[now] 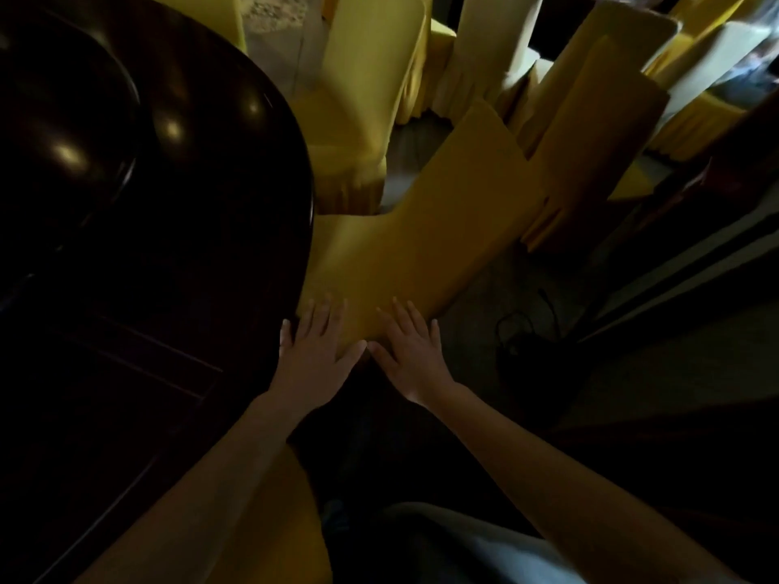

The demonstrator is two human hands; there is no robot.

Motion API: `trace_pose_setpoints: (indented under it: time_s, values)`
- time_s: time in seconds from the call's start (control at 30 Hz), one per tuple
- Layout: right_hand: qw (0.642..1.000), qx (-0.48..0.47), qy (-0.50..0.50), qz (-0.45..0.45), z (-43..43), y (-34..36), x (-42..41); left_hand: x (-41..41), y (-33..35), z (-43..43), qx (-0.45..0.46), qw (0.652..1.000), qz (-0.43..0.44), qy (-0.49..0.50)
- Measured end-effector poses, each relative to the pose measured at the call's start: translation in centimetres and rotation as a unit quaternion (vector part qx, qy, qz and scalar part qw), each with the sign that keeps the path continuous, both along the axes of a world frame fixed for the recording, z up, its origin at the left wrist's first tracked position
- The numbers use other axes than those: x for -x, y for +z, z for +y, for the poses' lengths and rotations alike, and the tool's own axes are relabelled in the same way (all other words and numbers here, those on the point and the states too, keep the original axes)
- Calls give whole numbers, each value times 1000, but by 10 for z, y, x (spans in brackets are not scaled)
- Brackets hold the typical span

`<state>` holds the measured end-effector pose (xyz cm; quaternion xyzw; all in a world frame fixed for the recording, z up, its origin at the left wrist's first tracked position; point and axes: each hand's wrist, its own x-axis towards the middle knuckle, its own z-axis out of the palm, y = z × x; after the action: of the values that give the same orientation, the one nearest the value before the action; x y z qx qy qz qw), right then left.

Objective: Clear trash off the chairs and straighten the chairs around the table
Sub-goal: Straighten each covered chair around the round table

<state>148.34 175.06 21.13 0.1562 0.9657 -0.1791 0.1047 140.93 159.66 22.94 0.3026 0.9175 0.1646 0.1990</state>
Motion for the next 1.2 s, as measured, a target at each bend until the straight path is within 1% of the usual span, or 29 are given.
trace_pose_setpoints:
  time_s: [0.07,0.2,0.3,0.4,0.5,0.6,0.83,1.03,1.2]
  values:
    - [1000,2,21,10,7,4,10,7,3,1,0,1000,2,18]
    - [999,36,37,14,31,8,25,17,4,17,5,999,-19,48]
    - [999,37,39,4,64,6,33,24,3,48,1,998,-26,62]
    - [998,38,41,3,108,10,38,33,7,98,5,997,-35,65]
    - [999,40,28,9,162,19,38,41,18,165,12,998,-43,44]
    - [998,63,5,19,212,22,31,45,27,222,-5,999,-40,30]
    - [989,66,-104,82,332,26,26,55,39,341,-43,998,-30,-25]
    - [987,66,-119,86,385,34,35,60,45,413,-44,996,-11,-79]
    - [985,65,-123,101,420,37,47,79,48,457,-58,995,-16,-80]
